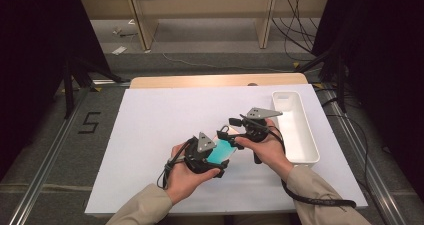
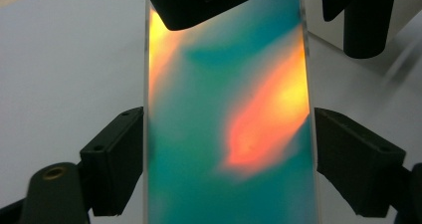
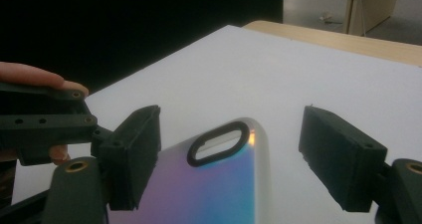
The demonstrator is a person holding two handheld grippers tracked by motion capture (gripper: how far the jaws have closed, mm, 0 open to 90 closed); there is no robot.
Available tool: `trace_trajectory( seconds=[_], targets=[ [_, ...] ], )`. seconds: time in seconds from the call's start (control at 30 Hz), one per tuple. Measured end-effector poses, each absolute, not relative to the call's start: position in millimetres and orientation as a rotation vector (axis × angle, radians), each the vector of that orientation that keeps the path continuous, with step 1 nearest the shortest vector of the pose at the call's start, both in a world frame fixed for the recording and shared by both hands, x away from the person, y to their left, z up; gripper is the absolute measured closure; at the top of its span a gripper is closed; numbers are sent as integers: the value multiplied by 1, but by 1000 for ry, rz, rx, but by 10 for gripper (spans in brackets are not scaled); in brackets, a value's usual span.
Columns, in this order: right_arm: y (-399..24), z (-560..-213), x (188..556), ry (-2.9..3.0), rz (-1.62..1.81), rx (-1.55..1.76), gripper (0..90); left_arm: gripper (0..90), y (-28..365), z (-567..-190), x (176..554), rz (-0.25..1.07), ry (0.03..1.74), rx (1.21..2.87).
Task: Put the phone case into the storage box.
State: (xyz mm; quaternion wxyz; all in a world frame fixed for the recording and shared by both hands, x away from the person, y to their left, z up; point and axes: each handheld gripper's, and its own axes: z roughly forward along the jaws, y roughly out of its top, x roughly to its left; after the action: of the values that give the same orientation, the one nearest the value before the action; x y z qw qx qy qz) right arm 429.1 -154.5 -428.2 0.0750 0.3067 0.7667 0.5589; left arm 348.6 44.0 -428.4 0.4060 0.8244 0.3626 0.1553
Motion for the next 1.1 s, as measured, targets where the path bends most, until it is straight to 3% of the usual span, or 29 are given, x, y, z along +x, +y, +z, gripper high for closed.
trace_trajectory(
  seconds=[1.1],
  targets=[
    [-153,-431,430,2328,1744,1010,536,171,44,-428,348,398,911,2061]
  ],
)
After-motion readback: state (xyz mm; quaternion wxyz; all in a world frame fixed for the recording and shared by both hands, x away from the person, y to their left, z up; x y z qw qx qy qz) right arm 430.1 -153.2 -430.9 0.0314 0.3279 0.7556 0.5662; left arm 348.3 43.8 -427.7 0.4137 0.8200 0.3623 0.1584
